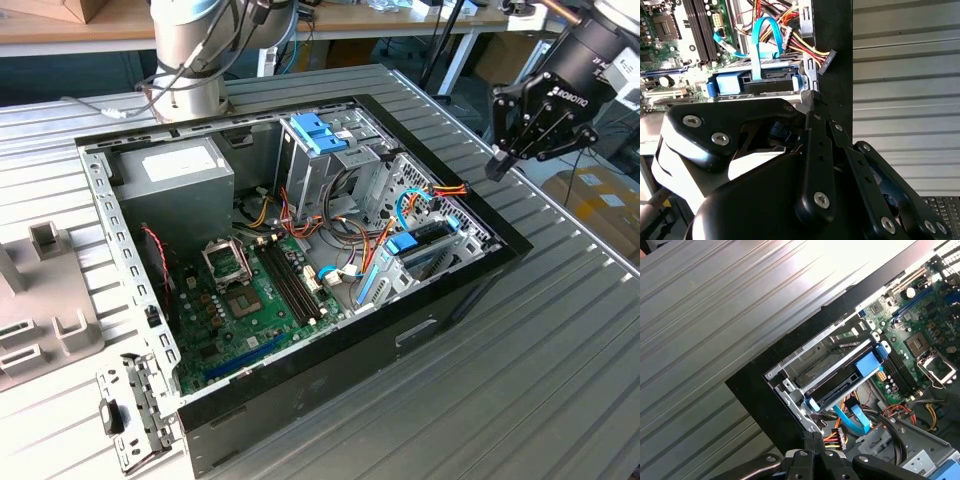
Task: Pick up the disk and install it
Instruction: 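Insert the first disk wire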
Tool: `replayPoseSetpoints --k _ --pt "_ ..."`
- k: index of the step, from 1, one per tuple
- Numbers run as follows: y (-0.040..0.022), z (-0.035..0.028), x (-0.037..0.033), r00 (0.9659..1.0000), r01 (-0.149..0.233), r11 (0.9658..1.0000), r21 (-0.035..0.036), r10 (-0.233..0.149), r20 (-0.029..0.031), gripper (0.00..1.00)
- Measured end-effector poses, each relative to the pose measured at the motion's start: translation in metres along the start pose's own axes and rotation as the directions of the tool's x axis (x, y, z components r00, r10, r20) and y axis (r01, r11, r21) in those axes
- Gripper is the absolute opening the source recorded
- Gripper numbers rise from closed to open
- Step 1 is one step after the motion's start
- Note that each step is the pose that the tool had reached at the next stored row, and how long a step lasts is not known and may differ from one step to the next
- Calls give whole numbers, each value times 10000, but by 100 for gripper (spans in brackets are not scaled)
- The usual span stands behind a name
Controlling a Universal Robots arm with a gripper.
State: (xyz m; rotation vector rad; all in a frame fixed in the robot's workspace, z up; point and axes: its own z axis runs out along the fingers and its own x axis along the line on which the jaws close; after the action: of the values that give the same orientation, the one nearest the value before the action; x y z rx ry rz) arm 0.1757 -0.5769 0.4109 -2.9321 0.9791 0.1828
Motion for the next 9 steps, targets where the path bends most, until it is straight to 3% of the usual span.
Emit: replayPoseSetpoints --k 9 --pt "-57 88 53 9997 249 9997 -36 -249 -3 11"
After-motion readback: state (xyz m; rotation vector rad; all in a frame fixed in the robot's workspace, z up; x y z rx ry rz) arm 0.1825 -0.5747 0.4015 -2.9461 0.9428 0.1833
